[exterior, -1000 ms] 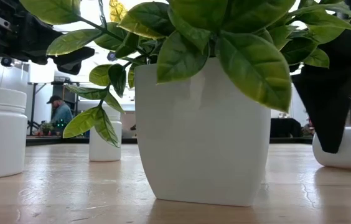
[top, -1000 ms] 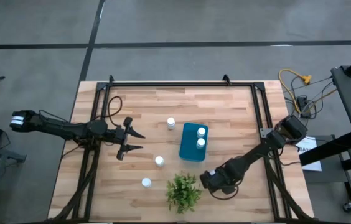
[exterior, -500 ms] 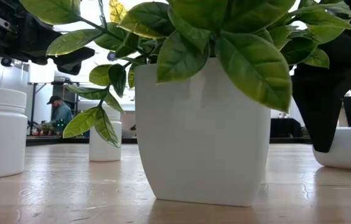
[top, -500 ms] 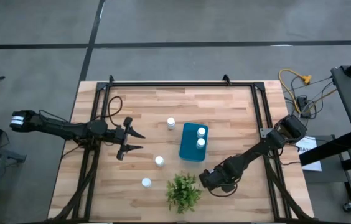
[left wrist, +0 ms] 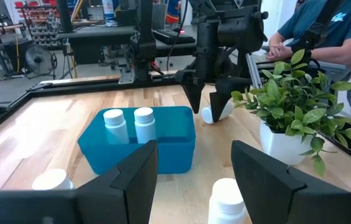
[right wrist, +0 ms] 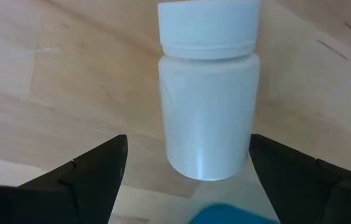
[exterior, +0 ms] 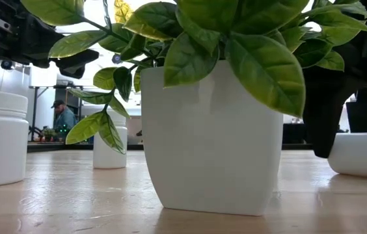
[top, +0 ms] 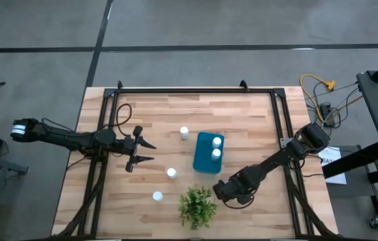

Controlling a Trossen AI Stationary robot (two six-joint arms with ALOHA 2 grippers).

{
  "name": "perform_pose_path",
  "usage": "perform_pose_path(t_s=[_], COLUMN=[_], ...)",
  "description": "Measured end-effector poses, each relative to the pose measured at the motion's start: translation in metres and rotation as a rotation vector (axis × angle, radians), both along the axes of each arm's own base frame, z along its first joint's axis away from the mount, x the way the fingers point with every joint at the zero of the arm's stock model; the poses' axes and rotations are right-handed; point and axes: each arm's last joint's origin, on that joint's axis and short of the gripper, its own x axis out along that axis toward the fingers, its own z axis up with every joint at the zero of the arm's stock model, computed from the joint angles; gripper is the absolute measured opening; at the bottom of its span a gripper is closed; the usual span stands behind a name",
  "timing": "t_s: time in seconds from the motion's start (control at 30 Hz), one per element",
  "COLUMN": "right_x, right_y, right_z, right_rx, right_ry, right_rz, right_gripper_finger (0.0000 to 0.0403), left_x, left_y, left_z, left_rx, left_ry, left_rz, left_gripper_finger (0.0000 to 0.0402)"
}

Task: Pick and place pill bottles into a basket
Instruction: Put the white pill bottle into the blue bin

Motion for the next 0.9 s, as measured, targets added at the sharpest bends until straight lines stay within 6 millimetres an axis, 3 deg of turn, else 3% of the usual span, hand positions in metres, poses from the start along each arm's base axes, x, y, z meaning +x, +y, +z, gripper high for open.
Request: perform_pose_path(t_s=[0.47,0.7,0.9], right_x=[0.0042,0.0025,-0.0006], right_y=[0.0027,0.0022,0.0015], right_z=[0.0017,0.0000,-0.0032], right_rx=[0.036,0.031,0.021], right_ry=[-0.042,-0.034,-0.020], right_rz=[-0.059,-0.054,-0.051], right_gripper_finger=[0.0224,0.0222,0.0248], left_x=[-0.0002,-0.0002,-0.0003], left_y=[0.0000,0.0000,0.0000], left_z=[-0.0016,-0.0015,-0.0021], left_rx=[0.001,0.000,0.000], left_ry=[0.006,0.005,0.007], left_rz=[0.000,0.000,0.000], left_gripper_finger=[0.0187,0.0187,0.0187])
